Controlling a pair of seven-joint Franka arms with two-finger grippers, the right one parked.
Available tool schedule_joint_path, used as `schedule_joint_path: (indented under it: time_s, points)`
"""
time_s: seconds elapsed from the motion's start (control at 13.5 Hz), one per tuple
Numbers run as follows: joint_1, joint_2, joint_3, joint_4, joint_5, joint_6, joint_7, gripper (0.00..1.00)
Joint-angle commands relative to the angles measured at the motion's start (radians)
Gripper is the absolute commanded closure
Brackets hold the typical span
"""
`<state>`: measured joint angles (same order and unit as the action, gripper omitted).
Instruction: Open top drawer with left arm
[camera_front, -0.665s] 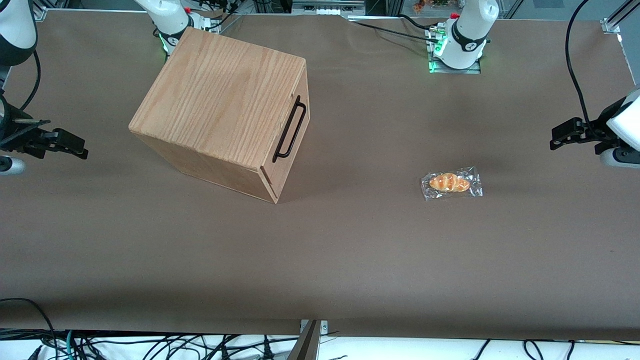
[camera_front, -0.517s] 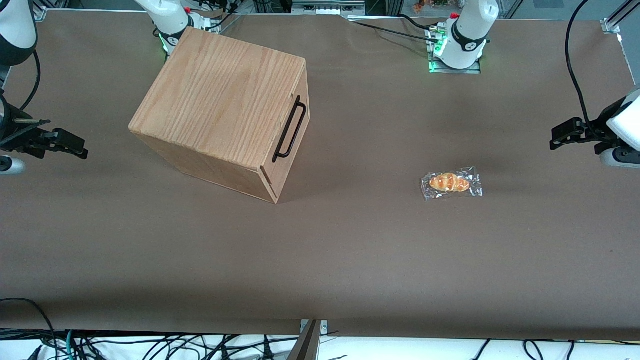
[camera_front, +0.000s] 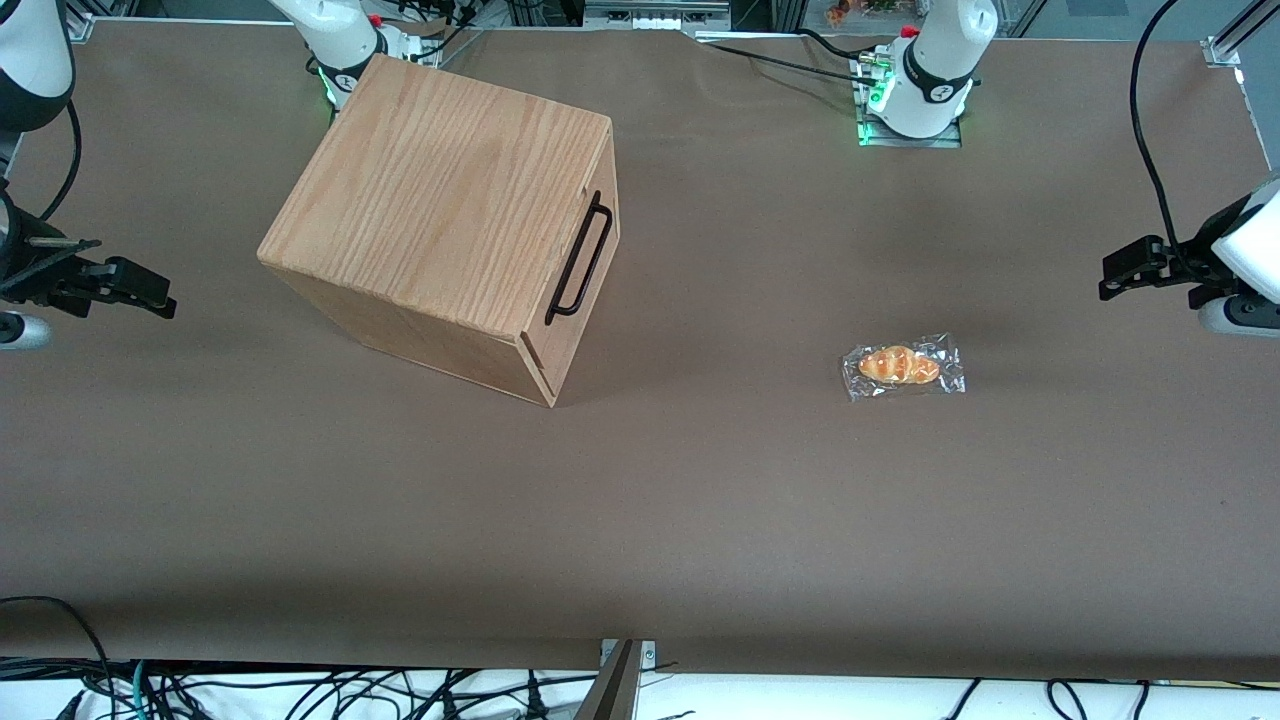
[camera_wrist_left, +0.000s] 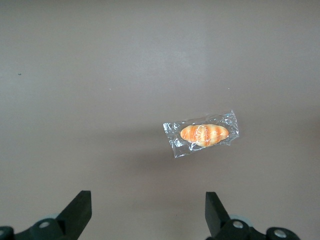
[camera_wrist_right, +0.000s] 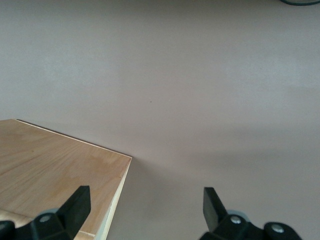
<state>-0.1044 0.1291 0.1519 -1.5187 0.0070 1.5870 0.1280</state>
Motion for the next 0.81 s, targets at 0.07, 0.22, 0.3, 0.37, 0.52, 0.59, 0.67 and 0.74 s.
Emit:
schedule_joint_path:
  time_s: [0.07,0.22,0.3,0.37,0.52,0.59,0.67,0.74]
  points:
    - [0.002,-0.003,-0.002,-0.012,0.028,-0.021,-0.001,0.0]
    - [0.002,-0.005,0.0,-0.012,0.027,-0.021,-0.002,0.0]
    - [0.002,-0.005,0.002,-0.012,0.028,-0.022,-0.002,0.0]
    - [0.002,-0.005,0.003,-0.012,0.027,-0.024,-0.001,0.0]
    - [0.002,-0.005,0.003,-0.008,0.022,-0.022,-0.002,0.0]
    - [0.002,-0.005,0.003,-0.006,0.022,-0.022,-0.002,0.0]
    - [0.002,-0.005,0.005,-0.008,0.022,-0.022,-0.002,0.0]
    - [0.002,-0.005,0.005,-0.008,0.022,-0.022,-0.002,0.0]
